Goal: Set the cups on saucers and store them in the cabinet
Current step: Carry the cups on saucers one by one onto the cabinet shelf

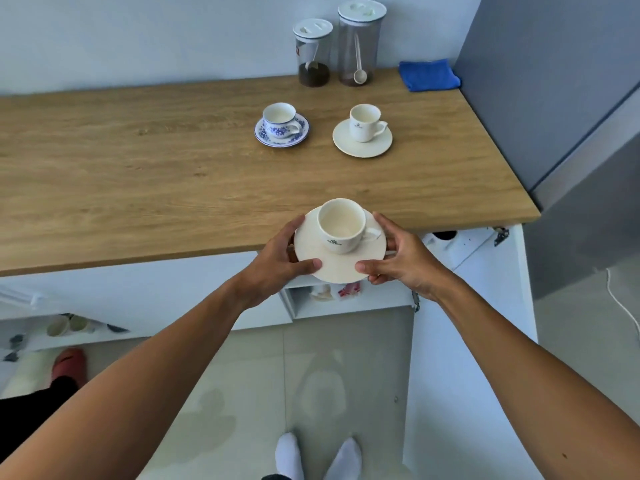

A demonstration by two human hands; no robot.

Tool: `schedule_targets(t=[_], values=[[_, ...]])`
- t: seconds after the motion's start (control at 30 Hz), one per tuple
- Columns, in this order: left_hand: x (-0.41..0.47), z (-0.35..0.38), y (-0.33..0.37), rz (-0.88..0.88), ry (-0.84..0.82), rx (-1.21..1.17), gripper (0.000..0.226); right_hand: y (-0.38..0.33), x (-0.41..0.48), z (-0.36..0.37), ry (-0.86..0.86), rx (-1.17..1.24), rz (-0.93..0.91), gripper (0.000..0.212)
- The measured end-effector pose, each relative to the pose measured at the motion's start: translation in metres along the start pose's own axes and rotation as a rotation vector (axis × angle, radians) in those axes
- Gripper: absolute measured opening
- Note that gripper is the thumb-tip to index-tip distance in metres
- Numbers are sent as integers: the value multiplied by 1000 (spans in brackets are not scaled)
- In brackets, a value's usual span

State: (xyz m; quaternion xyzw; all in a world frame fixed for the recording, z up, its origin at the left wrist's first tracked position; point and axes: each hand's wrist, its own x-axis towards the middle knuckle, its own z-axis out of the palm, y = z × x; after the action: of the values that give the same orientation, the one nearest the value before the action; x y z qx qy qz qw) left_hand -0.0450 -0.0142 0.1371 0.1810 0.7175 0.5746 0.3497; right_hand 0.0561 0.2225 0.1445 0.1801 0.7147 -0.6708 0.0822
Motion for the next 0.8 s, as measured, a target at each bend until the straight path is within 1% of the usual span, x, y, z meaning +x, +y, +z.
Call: schedule_targets(t=[0.2, 0.47, 0.63, 0.8], values=[[-35, 24, -10, -10, -39, 4, 91, 28, -46, 9, 47, 39, 17, 112], [-60, 43, -65, -28, -87, 29, 89, 88, -80, 30, 117, 36, 34, 110], [-44, 51, -115, -48, -100, -1, 85, 139, -62, 33, 108, 40, 49, 106], [15, 55, -172, -29, -70, 25, 82, 191, 2, 20, 86, 46, 36, 106]])
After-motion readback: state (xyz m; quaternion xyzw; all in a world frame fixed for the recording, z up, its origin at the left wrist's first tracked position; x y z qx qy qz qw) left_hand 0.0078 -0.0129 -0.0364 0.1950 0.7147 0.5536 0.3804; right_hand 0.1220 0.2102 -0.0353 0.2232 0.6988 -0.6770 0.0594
